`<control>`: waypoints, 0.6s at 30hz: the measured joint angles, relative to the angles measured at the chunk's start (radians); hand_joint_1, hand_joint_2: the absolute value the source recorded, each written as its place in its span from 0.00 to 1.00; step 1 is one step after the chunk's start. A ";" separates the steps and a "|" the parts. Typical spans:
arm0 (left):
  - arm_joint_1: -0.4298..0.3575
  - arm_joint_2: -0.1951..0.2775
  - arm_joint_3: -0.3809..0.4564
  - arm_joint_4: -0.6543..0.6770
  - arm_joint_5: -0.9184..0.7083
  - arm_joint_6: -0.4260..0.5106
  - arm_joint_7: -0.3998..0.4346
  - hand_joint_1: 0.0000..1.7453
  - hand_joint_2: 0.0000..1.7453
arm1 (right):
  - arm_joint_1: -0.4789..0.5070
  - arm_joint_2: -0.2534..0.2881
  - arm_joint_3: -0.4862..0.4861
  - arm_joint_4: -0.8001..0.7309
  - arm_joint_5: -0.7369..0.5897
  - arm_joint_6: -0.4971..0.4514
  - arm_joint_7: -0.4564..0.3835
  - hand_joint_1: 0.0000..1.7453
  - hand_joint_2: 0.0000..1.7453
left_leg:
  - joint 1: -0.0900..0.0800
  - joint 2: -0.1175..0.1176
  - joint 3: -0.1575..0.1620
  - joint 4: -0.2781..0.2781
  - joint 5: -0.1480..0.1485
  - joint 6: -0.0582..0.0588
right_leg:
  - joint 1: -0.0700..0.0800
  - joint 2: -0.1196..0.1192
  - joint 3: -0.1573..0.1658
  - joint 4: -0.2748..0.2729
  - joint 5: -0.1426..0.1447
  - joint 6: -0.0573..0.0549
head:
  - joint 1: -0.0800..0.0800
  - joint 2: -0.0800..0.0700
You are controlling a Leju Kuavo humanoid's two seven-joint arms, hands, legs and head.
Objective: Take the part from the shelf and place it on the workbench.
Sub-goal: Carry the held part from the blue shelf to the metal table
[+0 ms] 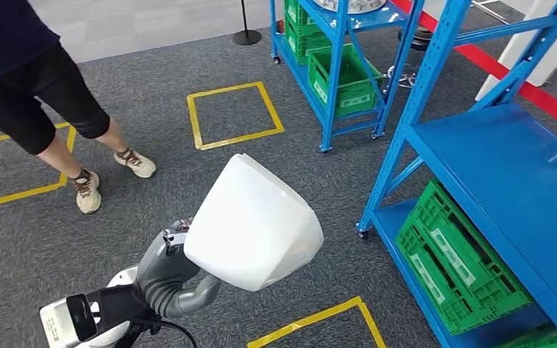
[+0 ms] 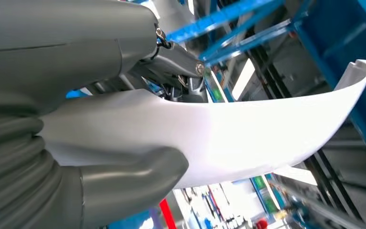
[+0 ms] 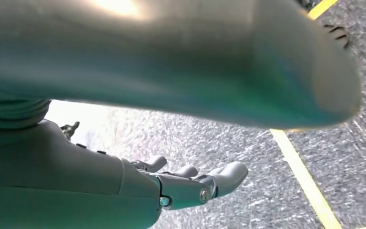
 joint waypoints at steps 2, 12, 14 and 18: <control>0.009 0.002 0.002 -0.001 -0.001 0.001 0.000 1.00 1.00 | 0.000 -0.001 -0.006 0.000 -0.002 0.001 -0.001 0.00 0.00 | 0.001 0.011 0.009 -0.010 0.021 0.001 | 0.002 -0.030 0.002 0.000 -0.002 0.000 | -0.001 0.000; 0.020 0.002 0.010 -0.013 -0.014 -0.010 -0.006 1.00 1.00 | -0.008 -0.001 -0.026 0.000 -0.024 -0.010 -0.027 0.00 0.00 | -0.006 0.024 0.149 -0.279 0.129 0.057 | 0.002 -0.033 0.002 0.063 -0.062 0.045 | 0.005 0.000; 0.023 -0.003 0.011 -0.013 -0.015 -0.014 -0.007 1.00 1.00 | -0.003 -0.003 -0.032 0.000 -0.031 -0.014 -0.039 0.00 0.00 | -0.005 -0.001 0.146 -0.280 0.131 0.062 | 0.001 0.015 -0.061 0.192 -0.125 0.048 | 0.010 0.000; 0.034 -0.005 0.016 -0.015 -0.019 -0.016 -0.009 1.00 1.00 | 0.000 -0.005 -0.034 0.000 -0.030 -0.008 -0.051 0.00 0.00 | -0.003 -0.058 0.144 -0.271 0.130 0.059 | -0.002 0.034 -0.086 0.212 -0.086 0.049 | 0.013 0.000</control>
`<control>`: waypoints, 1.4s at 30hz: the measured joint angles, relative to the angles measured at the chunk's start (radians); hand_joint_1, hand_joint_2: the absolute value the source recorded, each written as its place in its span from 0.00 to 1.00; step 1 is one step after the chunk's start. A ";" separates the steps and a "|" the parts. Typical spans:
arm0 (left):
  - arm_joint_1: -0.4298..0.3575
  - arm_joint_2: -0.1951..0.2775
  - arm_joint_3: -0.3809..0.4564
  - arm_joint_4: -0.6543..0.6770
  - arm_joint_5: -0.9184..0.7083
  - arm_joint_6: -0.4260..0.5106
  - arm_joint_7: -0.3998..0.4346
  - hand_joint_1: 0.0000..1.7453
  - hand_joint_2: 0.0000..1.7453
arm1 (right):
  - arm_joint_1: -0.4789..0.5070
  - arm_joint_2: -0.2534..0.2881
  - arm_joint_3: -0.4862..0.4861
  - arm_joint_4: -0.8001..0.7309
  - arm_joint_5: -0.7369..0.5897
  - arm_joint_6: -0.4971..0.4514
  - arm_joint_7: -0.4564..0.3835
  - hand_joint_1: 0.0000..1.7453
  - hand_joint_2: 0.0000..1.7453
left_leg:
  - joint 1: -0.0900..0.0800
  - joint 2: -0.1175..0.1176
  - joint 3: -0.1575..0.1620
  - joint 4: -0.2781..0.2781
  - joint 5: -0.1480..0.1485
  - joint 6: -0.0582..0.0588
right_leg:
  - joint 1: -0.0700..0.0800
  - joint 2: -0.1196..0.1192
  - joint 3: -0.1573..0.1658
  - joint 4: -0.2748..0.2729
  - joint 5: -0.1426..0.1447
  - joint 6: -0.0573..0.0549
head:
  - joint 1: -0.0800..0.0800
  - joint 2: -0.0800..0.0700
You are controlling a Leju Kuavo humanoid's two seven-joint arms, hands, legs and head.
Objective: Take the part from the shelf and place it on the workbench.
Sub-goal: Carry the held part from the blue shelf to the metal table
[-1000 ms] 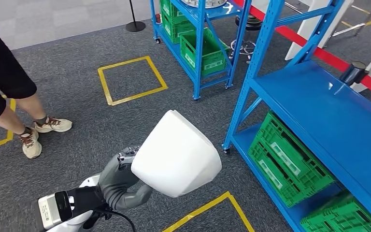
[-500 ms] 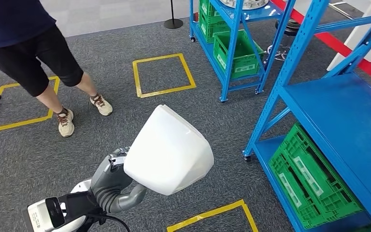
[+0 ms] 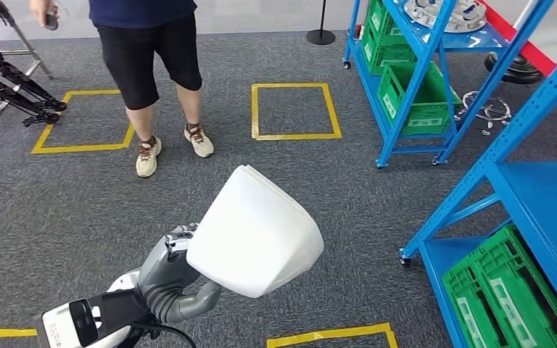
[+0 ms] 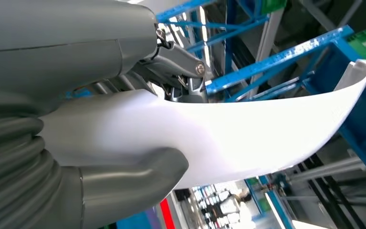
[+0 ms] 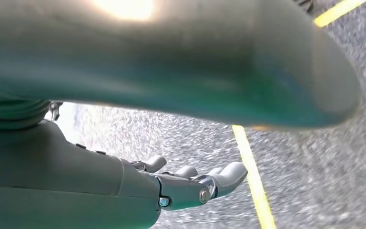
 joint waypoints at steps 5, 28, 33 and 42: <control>0.006 -0.004 0.009 -0.012 -0.002 -0.001 0.000 1.00 1.00 | -0.003 -0.004 0.000 0.000 0.015 0.004 0.003 0.00 0.00 | 0.003 -0.063 -0.014 0.012 -0.001 -0.031 | -0.003 0.060 0.088 -0.202 0.077 -0.009 | 0.002 0.000; 0.047 -0.002 0.044 -0.028 -0.015 0.037 -0.015 1.00 1.00 | 0.002 -0.039 0.028 0.000 0.063 0.065 -0.052 0.00 0.00 | -0.004 0.043 0.002 -0.001 -0.003 0.010 | 0.005 -0.008 -0.010 0.055 -0.069 0.001 | -0.001 0.000; 0.049 -0.002 0.044 -0.027 -0.014 0.037 -0.019 1.00 1.00 | 0.002 -0.040 0.030 0.000 0.062 0.066 -0.054 0.00 0.00 | 0.002 -0.033 -0.004 0.016 -0.006 -0.006 | -0.008 0.047 0.064 -0.144 0.064 0.006 | 0.003 0.000; 0.059 0.022 0.042 -0.027 -0.032 0.033 -0.028 1.00 1.00 | 0.002 -0.042 0.030 0.000 0.061 0.080 -0.086 0.00 0.00 | 0.003 0.056 -0.114 0.214 -0.115 -0.054 | 0.002 -0.016 0.088 -0.212 0.081 -0.041 | -0.012 0.000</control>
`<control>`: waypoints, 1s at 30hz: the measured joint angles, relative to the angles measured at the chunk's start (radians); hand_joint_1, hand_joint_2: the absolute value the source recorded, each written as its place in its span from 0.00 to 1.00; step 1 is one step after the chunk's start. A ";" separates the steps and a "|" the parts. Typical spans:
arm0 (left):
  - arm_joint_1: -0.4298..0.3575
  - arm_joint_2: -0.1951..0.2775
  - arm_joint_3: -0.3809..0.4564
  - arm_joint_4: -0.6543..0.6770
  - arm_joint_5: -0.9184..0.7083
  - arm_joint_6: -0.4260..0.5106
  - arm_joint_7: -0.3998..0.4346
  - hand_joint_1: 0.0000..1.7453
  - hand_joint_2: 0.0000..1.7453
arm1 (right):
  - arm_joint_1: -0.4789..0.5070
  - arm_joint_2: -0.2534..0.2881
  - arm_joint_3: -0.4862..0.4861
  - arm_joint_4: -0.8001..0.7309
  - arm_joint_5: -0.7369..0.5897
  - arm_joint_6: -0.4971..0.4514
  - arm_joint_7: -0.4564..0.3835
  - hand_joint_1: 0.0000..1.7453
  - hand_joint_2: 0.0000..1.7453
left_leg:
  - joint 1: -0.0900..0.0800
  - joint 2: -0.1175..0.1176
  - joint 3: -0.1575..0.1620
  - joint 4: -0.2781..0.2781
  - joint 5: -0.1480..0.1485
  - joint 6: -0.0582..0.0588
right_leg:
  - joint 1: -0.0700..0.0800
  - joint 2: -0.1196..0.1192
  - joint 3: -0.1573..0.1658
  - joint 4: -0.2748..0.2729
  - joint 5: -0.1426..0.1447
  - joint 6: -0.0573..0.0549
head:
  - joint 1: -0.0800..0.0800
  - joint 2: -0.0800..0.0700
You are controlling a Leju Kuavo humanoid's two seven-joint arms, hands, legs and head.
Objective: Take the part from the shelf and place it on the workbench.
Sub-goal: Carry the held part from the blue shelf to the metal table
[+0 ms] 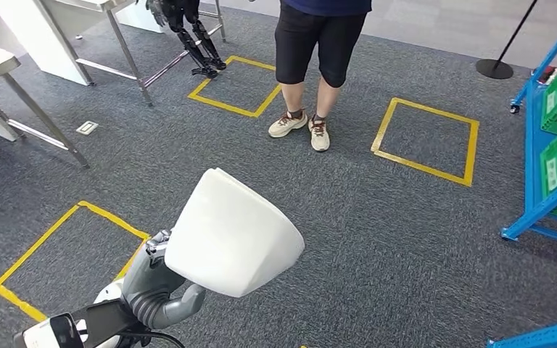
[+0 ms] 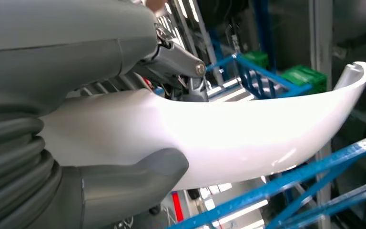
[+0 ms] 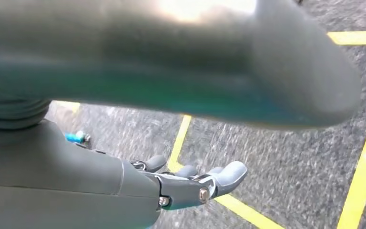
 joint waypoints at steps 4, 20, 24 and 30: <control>0.002 0.008 -0.002 0.002 0.000 -0.001 0.010 1.00 1.00 | 0.000 0.000 0.002 0.000 0.003 0.004 -0.003 0.00 0.00 | 0.000 0.017 -0.003 0.031 0.013 0.002 | 0.005 -0.060 0.003 0.001 -0.004 -0.002 | -0.001 0.000; -0.028 0.013 -0.028 0.018 0.005 -0.049 0.055 1.00 1.00 | -0.006 0.005 0.004 0.000 0.000 0.009 0.011 0.00 0.00 | 0.000 -0.064 0.116 -0.203 0.110 0.057 | -0.005 0.027 -0.075 0.172 -0.055 0.052 | 0.016 0.000; -0.046 0.012 -0.037 0.021 0.009 -0.051 0.068 1.00 1.00 | -0.007 0.007 0.004 0.000 0.000 0.006 0.011 0.00 0.00 | 0.001 -0.115 0.102 -0.194 0.110 0.029 | -0.009 0.082 -0.006 0.010 -0.002 0.046 | 0.019 0.000; -0.055 0.015 -0.045 0.016 0.006 -0.044 0.077 1.00 1.00 | -0.006 0.010 0.004 0.000 0.000 0.003 0.008 0.00 0.00 | 0.001 -0.017 0.023 -0.045 0.020 0.003 | -0.006 0.002 -0.006 -0.003 0.007 0.004 | 0.005 0.000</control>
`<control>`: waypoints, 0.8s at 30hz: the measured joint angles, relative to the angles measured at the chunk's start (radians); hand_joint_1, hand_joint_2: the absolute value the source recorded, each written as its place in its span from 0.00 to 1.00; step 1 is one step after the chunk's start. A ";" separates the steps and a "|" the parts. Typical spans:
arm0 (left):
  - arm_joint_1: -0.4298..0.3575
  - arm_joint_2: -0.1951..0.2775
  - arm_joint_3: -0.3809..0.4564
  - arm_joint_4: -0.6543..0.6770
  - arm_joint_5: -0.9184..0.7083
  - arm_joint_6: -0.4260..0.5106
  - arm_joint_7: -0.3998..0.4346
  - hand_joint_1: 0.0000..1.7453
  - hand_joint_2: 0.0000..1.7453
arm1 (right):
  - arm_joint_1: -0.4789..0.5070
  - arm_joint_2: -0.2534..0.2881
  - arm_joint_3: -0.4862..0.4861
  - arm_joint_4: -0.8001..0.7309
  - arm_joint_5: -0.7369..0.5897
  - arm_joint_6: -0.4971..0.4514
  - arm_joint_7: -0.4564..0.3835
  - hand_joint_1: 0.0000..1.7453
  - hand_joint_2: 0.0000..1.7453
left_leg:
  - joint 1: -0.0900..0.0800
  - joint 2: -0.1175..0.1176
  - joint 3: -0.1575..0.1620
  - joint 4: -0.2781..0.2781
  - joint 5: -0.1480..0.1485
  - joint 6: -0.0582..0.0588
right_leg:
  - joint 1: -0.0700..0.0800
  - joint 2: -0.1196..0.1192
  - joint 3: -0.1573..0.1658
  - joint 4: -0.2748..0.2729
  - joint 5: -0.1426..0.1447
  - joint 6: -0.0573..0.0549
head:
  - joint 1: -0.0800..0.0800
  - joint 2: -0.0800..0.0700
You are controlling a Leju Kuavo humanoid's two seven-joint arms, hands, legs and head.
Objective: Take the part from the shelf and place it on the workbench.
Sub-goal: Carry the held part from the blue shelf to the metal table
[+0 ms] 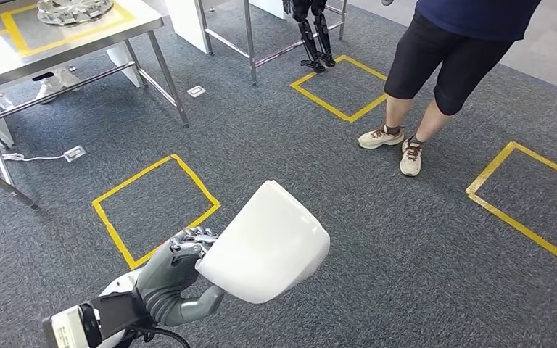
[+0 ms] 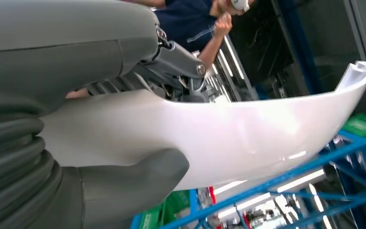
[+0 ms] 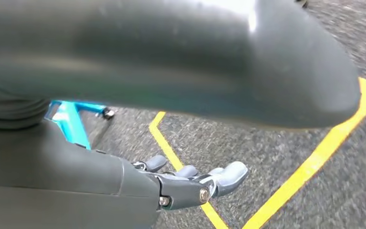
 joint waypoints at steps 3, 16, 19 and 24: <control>0.000 0.001 -0.003 0.000 -0.002 0.001 0.001 1.00 1.00 | 0.004 0.000 0.000 0.000 0.001 -0.002 0.005 0.00 0.00 | 0.002 0.026 -0.057 0.133 -0.049 -0.006 | 0.004 -0.046 0.000 0.001 -0.003 -0.003 | -0.003 0.000; -0.016 0.005 -0.008 -0.011 -0.005 -0.007 0.008 1.00 1.00 | -0.007 0.003 0.000 0.000 0.003 -0.005 0.012 0.00 0.00 | 0.001 0.020 0.095 -0.164 0.085 0.061 | 0.008 -0.009 -0.055 0.190 -0.121 0.053 | 0.008 0.000; -0.015 0.004 -0.009 -0.010 -0.005 -0.008 0.009 1.00 1.00 | 0.002 0.003 0.000 0.000 0.003 -0.006 0.013 0.00 0.00 | 0.001 -0.026 0.094 -0.159 0.086 0.061 | 0.007 0.005 -0.105 0.262 -0.117 0.049 | 0.013 0.000; -0.016 0.004 -0.010 -0.010 -0.005 -0.015 0.010 1.00 1.00 | 0.001 0.001 0.000 0.000 0.003 -0.006 0.012 0.00 0.00 | 0.002 -0.097 0.084 -0.150 0.084 0.039 | -0.001 0.102 -0.010 0.012 0.002 0.040 | 0.016 0.000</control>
